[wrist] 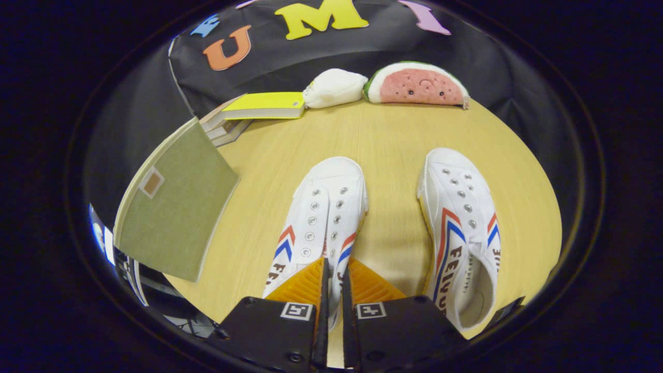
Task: Open the storage box then place both shoes into the box .Put the left shoe in first, then the right shoe, with the right side of both shoes facing outward in a uniform manner.
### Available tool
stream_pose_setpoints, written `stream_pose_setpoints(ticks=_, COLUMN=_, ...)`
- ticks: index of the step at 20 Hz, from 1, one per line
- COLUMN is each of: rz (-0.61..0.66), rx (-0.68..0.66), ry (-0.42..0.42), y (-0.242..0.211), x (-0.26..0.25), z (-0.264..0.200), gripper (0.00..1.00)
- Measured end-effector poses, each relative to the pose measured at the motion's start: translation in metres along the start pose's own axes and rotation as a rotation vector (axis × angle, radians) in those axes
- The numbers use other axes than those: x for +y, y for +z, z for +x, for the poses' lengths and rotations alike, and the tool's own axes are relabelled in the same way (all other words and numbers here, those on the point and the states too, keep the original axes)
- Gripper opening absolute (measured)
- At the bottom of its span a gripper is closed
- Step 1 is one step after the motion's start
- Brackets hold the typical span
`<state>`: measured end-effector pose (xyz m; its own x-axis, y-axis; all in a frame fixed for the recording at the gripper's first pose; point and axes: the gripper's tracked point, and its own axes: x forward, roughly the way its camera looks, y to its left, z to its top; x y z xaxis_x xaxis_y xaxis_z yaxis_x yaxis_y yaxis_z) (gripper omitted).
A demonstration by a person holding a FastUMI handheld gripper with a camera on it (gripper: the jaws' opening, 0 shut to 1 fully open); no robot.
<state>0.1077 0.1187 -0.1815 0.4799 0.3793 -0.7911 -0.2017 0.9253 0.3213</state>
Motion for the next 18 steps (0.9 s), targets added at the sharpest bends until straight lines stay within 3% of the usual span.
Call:
stream_pose_setpoints(ticks=3, rz=0.093, rx=-0.014, ry=0.062, y=-0.001, x=0.004, z=-0.001, gripper=0.06)
stream_pose_setpoints(ticks=7, rz=0.199, rx=-0.006, ry=0.167, y=-0.006, x=0.022, z=-0.015, gripper=0.06)
stream_pose_setpoints(ticks=13, rz=0.213, rx=-0.093, ry=0.189, y=0.021, x=0.062, z=-0.075, gripper=0.05)
stream_pose_setpoints(ticks=18, rz=0.172, rx=-0.198, ry=0.217, y=0.075, x=0.144, z=-0.148, gripper=0.05)
